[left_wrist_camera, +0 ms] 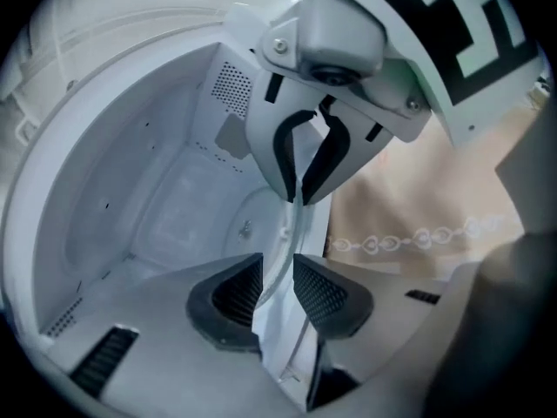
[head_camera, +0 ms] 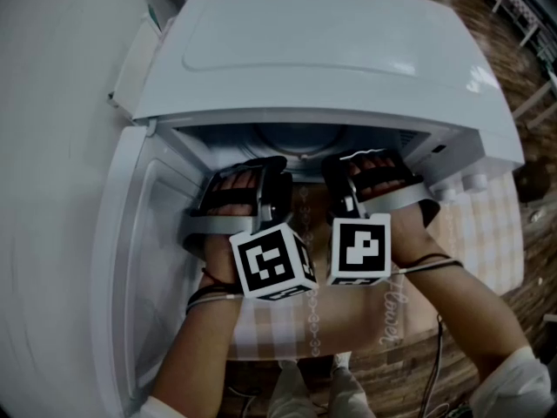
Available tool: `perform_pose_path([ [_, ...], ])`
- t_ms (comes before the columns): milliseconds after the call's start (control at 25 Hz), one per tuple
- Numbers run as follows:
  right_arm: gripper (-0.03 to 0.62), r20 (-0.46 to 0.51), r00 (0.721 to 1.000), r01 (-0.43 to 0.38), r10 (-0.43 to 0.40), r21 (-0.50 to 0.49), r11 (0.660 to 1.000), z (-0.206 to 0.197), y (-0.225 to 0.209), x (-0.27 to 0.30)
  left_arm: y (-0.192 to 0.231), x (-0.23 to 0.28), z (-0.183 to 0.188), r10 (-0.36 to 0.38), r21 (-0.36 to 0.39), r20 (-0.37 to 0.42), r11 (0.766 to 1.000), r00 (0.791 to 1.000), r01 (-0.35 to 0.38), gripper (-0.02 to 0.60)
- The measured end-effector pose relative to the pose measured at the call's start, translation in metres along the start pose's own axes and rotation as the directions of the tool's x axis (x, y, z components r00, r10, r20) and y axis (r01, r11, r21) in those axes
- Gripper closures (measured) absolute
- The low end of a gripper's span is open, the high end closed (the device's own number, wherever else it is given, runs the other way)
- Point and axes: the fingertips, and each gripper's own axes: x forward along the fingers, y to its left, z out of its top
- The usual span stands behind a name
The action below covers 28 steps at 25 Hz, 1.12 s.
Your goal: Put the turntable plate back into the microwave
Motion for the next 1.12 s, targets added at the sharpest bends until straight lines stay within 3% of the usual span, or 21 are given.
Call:
perform_pose_path([
  [160,0.543,0.007,1.0,0.016,-0.016,-0.009,1.0,0.0006,0.0005,-0.0004,-0.0023,-0.0035,0.0018,0.004,-0.108,0.03,0.994,1.0,-0.001,0.474],
  [440,0.543,0.009,1.0,0.022,-0.022,-0.013,1.0,-0.0005,-0.0002,-0.0001,-0.0078,0.0013,-0.0001,0.01,-0.101,0.003,0.995,1.0,-0.009,0.523],
  [1120,0.54,0.021,0.975,-0.222,0.223,-0.02,0.975,0.0043,0.008,0.0003,-0.0058,0.0047,-0.0047,0.005,-0.12,-0.044,0.993,0.999,-0.01,0.531],
])
